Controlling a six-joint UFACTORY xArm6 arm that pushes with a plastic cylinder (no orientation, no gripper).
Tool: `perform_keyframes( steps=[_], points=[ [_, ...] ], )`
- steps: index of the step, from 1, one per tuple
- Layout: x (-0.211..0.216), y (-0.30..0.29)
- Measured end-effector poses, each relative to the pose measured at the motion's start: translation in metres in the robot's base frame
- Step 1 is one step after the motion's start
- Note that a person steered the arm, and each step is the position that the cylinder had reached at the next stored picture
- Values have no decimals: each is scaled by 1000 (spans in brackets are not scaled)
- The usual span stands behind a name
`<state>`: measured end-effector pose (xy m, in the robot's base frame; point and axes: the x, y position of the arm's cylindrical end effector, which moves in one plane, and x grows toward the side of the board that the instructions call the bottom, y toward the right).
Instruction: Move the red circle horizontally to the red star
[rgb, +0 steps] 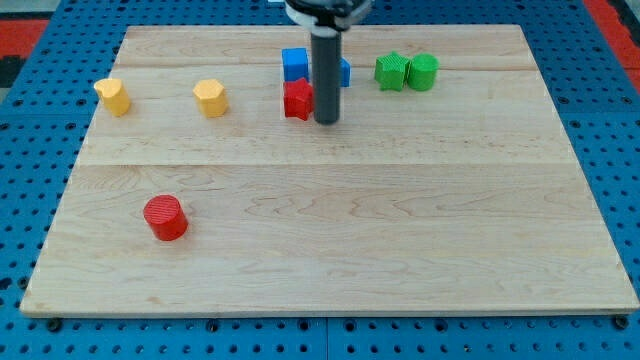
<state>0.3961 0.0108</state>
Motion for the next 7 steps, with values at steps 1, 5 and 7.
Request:
perform_keyframes(
  steps=[1, 5, 7],
  points=[
    [94, -22],
    [114, -138],
    [78, -169]
  ],
)
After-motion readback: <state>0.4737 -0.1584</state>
